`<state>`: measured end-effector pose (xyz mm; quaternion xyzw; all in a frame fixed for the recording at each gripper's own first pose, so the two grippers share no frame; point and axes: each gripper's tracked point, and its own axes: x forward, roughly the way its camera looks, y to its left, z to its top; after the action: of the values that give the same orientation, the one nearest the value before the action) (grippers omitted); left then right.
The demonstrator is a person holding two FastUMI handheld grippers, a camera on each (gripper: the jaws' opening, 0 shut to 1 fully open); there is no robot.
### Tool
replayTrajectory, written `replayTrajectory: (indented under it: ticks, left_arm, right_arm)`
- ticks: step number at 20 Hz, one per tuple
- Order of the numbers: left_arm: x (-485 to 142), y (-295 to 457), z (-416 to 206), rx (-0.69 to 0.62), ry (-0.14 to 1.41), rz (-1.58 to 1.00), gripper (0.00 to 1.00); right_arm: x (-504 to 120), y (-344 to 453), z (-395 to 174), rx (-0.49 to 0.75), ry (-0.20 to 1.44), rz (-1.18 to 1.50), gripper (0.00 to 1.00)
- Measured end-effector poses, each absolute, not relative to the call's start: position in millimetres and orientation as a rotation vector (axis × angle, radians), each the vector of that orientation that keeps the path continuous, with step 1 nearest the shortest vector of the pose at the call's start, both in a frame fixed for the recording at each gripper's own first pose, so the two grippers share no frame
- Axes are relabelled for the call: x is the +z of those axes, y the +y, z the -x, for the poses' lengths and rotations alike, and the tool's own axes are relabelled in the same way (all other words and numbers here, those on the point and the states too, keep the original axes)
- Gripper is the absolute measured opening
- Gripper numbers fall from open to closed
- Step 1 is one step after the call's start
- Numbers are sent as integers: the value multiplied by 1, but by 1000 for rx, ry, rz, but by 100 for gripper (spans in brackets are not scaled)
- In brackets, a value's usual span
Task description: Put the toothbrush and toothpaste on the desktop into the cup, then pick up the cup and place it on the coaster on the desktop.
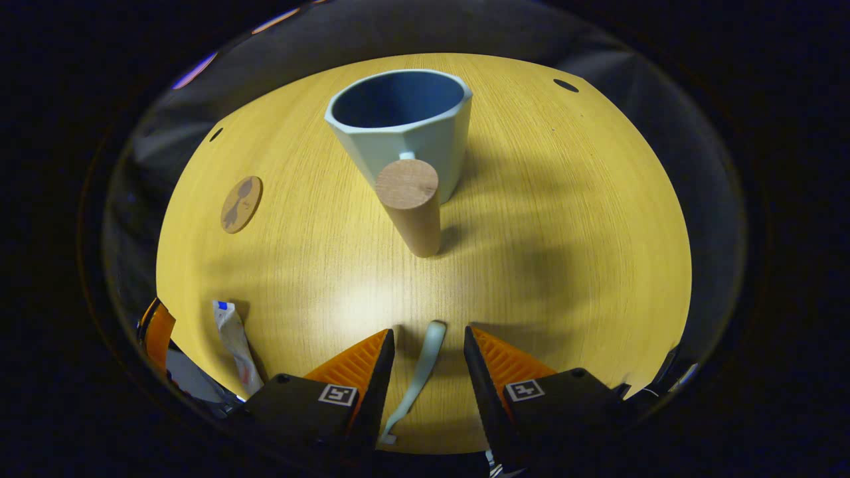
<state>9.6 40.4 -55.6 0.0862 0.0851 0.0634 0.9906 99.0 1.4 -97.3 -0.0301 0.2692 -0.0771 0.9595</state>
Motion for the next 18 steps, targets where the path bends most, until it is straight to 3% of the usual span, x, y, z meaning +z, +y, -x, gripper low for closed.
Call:
replayTrajectory:
  ticks: [6, 7, 9, 11, 18]
  left_arm:
    - [-59, 34, -11, 113, 188, -178, 95]
    - [-58, 35, -11, 117, 190, -184, 95]
    - [-58, 34, -14, 120, 191, -194, 95]
    - [-59, 32, -15, 111, 205, -204, 95]
    - [-85, 8, -22, 58, 329, -202, 95]
  right_arm:
    - [-102, -6, -97, -190, 585, 47, 49]
    - [-102, -9, -97, -199, 592, 44, 39]
    - [-103, -11, -98, -185, 591, 45, 32]
    - [-101, -11, -97, -178, 576, 60, 15]
    - [-100, -10, -97, -159, 526, 97, 10]
